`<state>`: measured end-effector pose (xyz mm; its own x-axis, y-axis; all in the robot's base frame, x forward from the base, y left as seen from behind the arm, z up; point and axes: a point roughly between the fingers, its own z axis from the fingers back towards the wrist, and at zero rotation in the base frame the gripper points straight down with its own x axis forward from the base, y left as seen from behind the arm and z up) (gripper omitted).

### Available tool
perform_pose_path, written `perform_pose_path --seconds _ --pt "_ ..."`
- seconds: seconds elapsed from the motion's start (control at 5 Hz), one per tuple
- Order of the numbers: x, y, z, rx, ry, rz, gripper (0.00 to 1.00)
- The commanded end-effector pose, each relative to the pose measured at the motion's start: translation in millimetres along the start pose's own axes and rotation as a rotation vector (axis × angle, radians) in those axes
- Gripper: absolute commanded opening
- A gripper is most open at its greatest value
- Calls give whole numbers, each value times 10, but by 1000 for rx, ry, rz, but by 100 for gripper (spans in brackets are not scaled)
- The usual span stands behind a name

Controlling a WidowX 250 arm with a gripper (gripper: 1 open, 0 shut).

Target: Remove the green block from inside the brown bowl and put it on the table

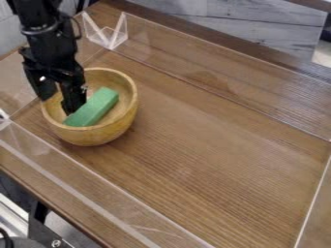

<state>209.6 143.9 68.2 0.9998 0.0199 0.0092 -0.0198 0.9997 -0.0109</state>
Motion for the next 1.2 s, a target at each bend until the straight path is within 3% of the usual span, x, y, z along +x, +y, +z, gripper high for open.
perform_pose_path --seconds 0.0,1.0 --pt "97 -8 -8 7 -41 -1 100" --pt "220 -60 -426 -41 -43 20 100"
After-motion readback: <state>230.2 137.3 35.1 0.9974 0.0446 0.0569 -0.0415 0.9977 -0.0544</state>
